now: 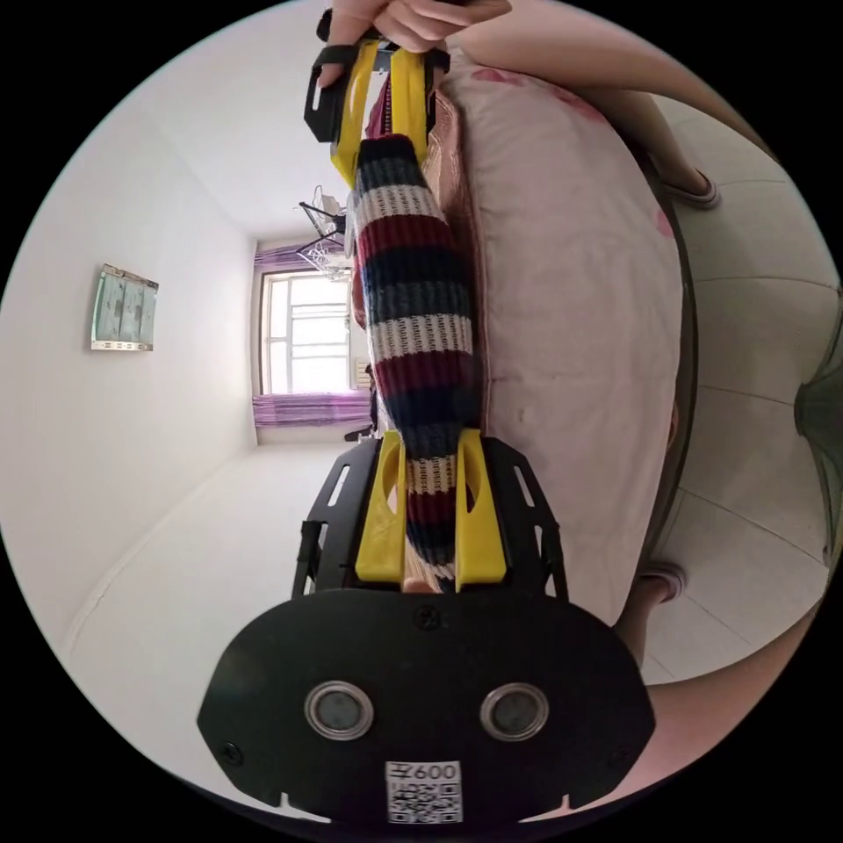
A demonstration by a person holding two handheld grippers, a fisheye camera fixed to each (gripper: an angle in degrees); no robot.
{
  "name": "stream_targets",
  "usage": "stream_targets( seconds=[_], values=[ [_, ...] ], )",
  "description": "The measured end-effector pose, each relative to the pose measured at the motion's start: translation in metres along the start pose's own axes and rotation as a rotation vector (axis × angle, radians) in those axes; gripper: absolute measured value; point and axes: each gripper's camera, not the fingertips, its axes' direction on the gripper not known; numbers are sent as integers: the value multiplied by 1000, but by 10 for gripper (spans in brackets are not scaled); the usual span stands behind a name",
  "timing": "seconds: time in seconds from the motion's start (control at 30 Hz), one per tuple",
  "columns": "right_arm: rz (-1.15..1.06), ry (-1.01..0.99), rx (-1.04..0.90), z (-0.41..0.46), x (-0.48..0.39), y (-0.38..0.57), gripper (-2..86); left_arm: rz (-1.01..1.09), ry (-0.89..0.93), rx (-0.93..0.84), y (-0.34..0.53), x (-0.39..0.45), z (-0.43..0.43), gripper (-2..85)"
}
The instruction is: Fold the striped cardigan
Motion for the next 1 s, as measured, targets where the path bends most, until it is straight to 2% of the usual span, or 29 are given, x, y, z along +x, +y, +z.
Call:
stream_targets(
  seconds=[0.07, 0.1, 0.17, 0.2, 0.27, 0.37, 0.47, 0.53, 0.8, 1.0],
  values=[
    [-349, 285, 45, 5, -73, 37, 63, 5, 28, -12, -1, -6, 5, 80],
    [-451, 375, 69, 9, -93, 51, 63, 3, 38, -13, -1, -10, 7, 79],
    [-917, 684, 137, 52, -168, 121, 86, 8, 51, -11, 0, -15, 10, 78],
    [-1030, 730, 136, 68, -183, 140, 95, 10, 52, -10, 1, -17, 13, 78],
    [-1416, 810, 13, 145, -225, 211, 119, 10, 63, -12, 1, -22, 17, 77],
    [-1642, 823, -129, 249, -254, 283, 143, -2, 75, -18, 3, -29, 24, 75],
    [-1803, 876, -79, 329, -254, 325, 141, -57, 96, 1, 10, -41, 27, 73],
    [-1798, 894, -134, 363, -263, 332, 135, -140, 151, 41, 21, -58, 31, 70],
    [-1773, 900, -360, 416, -302, 380, 160, -168, 259, 64, 36, -90, 50, 69],
    [-1882, 1009, -150, 463, -306, 424, 133, -187, 287, 61, 42, -104, 54, 70]
  ],
)
